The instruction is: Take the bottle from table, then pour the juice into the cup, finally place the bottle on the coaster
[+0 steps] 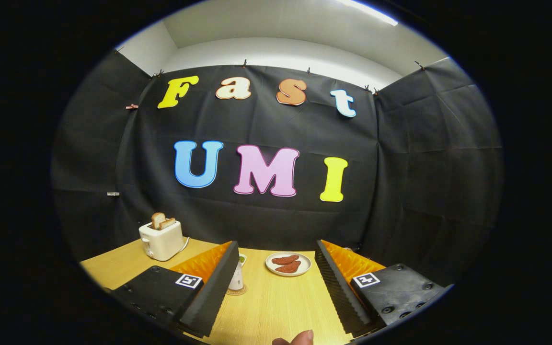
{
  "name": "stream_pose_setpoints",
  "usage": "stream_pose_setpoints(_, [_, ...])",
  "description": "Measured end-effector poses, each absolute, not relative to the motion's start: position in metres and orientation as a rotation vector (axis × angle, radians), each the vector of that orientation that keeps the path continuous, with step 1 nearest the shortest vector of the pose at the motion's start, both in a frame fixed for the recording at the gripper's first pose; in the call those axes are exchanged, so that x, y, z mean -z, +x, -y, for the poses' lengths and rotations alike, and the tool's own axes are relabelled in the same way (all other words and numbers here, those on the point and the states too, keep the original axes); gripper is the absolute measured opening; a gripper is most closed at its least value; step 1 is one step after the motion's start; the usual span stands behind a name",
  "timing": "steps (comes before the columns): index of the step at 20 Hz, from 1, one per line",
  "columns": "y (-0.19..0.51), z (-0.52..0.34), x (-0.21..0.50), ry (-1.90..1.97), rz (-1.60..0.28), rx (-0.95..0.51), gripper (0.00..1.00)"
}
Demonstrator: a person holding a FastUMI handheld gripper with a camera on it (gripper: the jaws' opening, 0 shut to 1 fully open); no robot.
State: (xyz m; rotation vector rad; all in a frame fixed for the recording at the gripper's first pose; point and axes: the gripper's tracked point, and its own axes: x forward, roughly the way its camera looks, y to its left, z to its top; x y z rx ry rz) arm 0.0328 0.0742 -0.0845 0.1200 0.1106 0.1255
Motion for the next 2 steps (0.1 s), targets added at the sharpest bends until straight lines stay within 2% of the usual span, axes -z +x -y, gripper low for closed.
stream_pose_setpoints(2, [0.0345,-0.0779,0.0808,0.108,-0.103,-0.137,0.98])
